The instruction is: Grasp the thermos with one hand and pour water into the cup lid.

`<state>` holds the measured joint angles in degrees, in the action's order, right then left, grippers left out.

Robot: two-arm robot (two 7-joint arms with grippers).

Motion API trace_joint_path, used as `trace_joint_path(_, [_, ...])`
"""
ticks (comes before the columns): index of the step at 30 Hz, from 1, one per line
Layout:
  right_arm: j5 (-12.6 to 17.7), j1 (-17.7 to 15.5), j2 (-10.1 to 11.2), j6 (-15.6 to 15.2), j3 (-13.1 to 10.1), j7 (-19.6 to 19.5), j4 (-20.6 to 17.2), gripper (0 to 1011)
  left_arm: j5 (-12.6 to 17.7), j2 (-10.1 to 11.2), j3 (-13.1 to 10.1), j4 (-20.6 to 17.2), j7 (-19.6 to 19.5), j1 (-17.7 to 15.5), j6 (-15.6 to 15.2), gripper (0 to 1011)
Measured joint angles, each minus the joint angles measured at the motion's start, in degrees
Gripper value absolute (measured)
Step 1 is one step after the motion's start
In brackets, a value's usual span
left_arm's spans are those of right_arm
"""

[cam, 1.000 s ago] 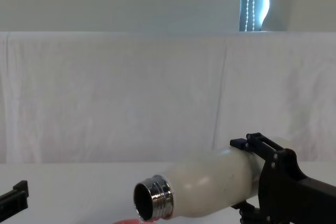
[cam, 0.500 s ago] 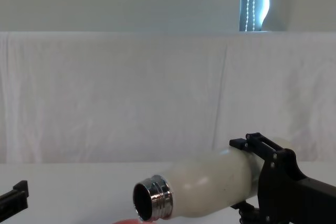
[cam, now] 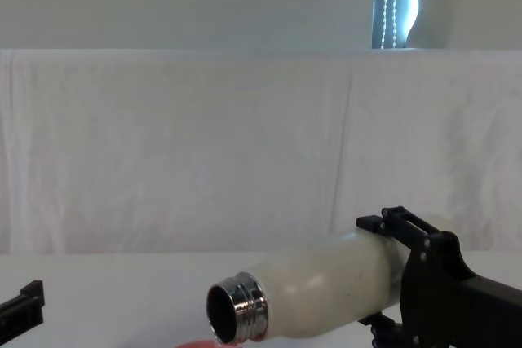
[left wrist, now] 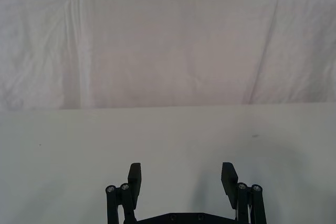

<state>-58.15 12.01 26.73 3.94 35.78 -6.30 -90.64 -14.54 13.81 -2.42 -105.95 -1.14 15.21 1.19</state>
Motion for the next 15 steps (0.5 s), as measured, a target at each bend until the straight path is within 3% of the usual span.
trace_joint_path(15, [-0.01,0.16,0.02,0.12,0.09,0.0,0.2,960,0.0,0.0,0.0,0.0,0.0,0.0,0.0,1001])
